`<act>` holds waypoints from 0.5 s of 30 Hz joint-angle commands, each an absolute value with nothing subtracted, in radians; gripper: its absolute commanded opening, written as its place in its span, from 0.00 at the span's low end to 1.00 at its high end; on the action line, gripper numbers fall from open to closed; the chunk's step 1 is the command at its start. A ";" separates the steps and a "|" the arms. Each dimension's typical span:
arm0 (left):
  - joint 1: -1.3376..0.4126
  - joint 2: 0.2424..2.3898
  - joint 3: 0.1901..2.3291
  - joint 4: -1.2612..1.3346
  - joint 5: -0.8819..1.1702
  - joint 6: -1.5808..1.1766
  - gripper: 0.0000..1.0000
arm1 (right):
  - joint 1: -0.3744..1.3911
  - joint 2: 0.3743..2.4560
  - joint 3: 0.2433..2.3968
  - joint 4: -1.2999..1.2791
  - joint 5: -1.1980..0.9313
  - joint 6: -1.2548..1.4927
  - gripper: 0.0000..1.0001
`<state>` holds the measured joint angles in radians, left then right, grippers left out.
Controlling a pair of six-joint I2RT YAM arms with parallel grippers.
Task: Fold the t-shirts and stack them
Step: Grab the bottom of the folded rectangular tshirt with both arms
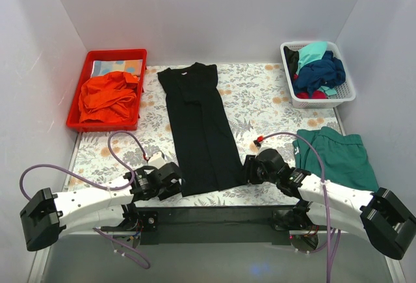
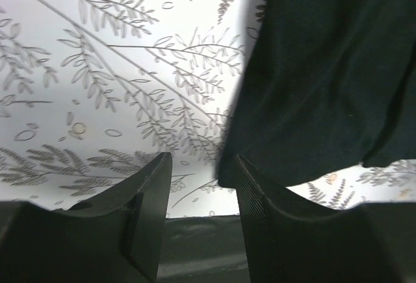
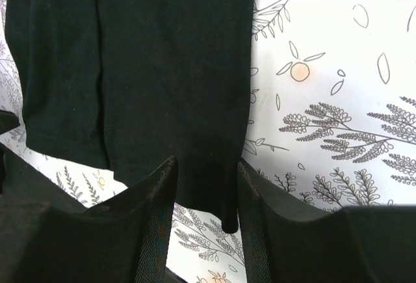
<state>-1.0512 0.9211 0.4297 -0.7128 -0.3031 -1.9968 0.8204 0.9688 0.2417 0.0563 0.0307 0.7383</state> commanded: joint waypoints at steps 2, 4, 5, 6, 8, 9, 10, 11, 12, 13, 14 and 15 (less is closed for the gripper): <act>-1.055 0.870 0.382 -0.583 -0.279 -2.312 0.42 | 0.824 1.031 0.230 -0.046 0.100 0.723 0.48; -1.055 0.867 0.367 -0.554 -0.262 -2.304 0.42 | 0.825 1.034 0.229 -0.048 0.101 0.726 0.48; -1.055 0.867 0.364 -0.533 -0.258 -2.299 0.42 | 0.824 1.031 0.229 -0.046 0.101 0.726 0.48; -1.055 0.879 0.361 -0.522 -0.250 -2.295 0.42 | 0.825 1.029 0.227 -0.046 0.103 0.727 0.48; -1.057 0.891 0.354 -0.491 -0.239 -2.289 0.42 | 0.824 1.023 0.222 -0.046 0.103 0.729 0.47; -1.057 0.913 0.354 -0.482 -0.233 -2.281 0.42 | 0.824 1.022 0.219 -0.046 0.103 0.732 0.47; -1.057 0.926 0.356 -0.480 -0.226 -2.283 0.42 | 0.824 1.017 0.219 -0.048 0.106 0.735 0.47; -1.057 0.942 0.356 -0.476 -0.221 -2.283 0.42 | 0.825 1.016 0.215 -0.046 0.106 0.735 0.47; -1.057 0.971 0.357 -0.472 -0.215 -2.281 0.42 | 0.824 1.014 0.212 -0.049 0.106 0.735 0.47; -1.057 0.988 0.359 -0.471 -0.200 -2.283 0.42 | 0.824 1.009 0.212 -0.051 0.107 0.739 0.47; -1.057 1.002 0.359 -0.466 -0.190 -2.284 0.41 | 0.824 1.008 0.210 -0.051 0.107 0.739 0.47; -1.057 1.014 0.360 -0.466 -0.183 -2.284 0.40 | 0.824 1.003 0.207 -0.054 0.107 0.739 0.47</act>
